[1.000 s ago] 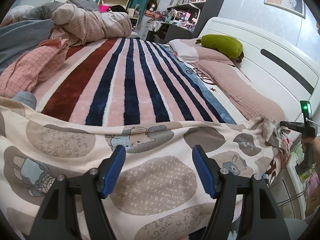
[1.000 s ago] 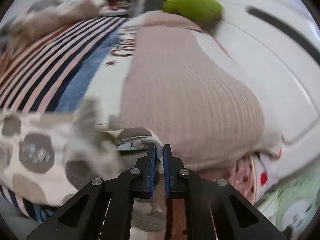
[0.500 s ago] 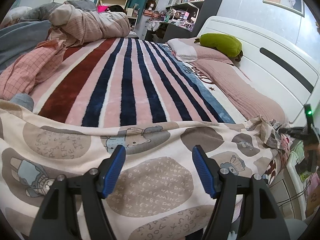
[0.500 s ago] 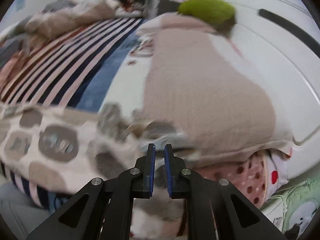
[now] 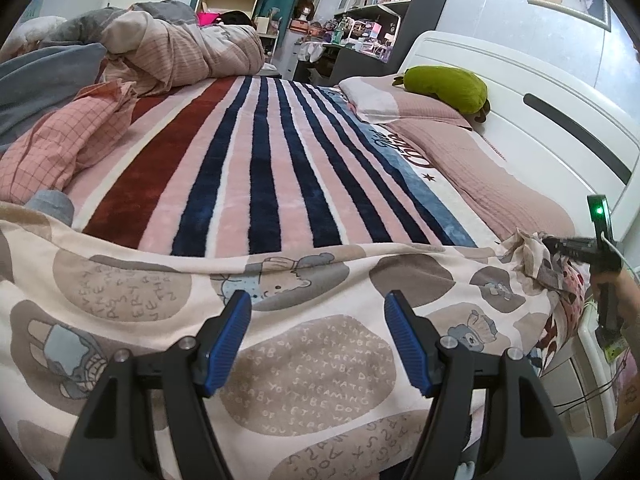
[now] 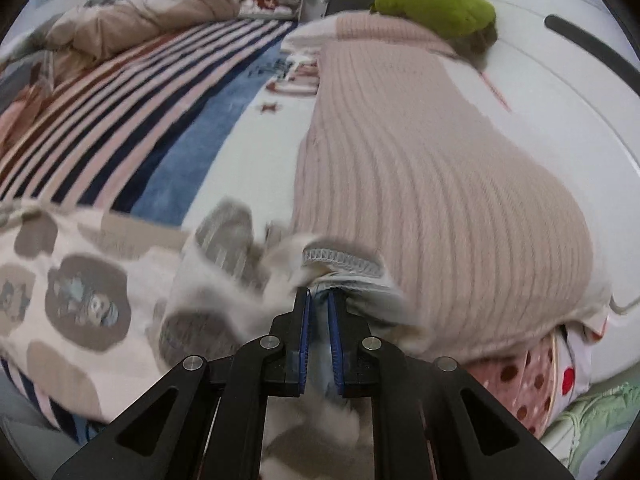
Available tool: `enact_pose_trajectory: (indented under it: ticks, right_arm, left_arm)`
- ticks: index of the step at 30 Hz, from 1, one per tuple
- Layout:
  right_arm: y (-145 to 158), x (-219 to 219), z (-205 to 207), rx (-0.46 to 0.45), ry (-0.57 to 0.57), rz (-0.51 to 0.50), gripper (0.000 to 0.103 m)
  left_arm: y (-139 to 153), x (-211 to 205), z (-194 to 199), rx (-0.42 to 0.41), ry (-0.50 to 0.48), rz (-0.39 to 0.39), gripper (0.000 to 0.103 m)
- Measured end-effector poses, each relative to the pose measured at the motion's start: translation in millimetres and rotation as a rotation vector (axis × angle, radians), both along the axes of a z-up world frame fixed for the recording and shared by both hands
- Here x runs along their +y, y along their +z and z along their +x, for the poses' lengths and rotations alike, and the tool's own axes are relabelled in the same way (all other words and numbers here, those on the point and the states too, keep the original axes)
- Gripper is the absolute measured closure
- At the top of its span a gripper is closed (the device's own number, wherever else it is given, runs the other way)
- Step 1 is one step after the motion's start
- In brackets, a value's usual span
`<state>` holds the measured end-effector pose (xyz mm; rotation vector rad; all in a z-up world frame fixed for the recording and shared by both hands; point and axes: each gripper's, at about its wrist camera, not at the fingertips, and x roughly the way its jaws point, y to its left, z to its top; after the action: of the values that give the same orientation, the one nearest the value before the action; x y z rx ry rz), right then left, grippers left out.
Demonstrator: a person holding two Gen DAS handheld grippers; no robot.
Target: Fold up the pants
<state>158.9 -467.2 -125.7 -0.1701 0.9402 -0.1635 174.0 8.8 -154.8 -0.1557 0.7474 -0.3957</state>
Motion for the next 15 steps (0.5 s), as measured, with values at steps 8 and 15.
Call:
enact_pose_trajectory:
  ticks: [8, 15]
  right_arm:
    - [10, -14, -2, -0.032, -0.055, -0.075, 0.103]
    - [23, -36, -24, -0.030, -0.079, 0.009, 0.071]
  left_arm:
    - [0, -1, 1, 0.002, 0.002, 0.001, 0.038]
    - [1, -4, 1, -0.003, -0.008, -0.001, 0.038]
